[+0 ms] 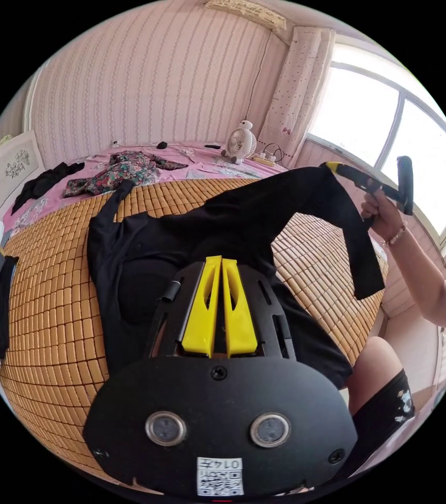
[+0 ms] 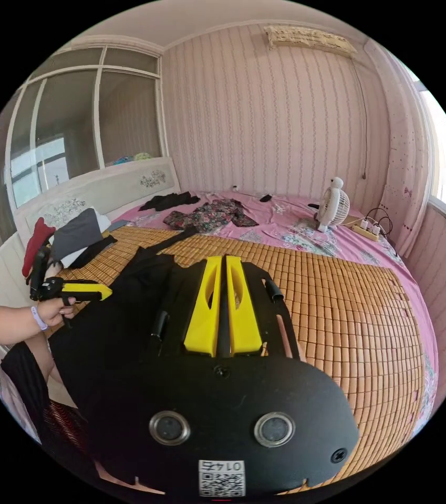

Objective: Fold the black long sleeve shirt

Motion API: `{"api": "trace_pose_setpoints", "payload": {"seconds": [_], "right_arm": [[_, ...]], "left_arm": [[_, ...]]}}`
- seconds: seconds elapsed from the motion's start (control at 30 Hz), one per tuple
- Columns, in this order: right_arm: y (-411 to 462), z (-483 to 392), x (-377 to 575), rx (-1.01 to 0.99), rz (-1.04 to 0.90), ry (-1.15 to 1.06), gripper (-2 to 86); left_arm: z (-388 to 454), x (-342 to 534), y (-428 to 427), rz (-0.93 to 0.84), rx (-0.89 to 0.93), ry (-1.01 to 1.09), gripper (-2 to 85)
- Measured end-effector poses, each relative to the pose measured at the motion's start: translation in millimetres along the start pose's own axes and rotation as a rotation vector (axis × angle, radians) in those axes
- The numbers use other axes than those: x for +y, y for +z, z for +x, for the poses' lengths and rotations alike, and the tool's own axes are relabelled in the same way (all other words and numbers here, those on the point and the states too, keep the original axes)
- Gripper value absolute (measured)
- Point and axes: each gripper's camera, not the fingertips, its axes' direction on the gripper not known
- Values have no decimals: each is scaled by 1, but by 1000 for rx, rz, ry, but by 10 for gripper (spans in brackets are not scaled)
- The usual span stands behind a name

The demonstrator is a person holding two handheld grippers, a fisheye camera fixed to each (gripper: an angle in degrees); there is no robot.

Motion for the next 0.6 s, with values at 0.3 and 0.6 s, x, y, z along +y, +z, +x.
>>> {"api": "trace_pose_setpoints", "payload": {"seconds": [0.3, 0.6], "right_arm": [[-26, 46, 106, -50, -157, 276, 74], [34, 3, 131, -121, -506, 116, 33]], "left_arm": [[19, -21, 82, -56, 49, 102, -7], [46, -35, 210, -191, 53, 157, -6]]}}
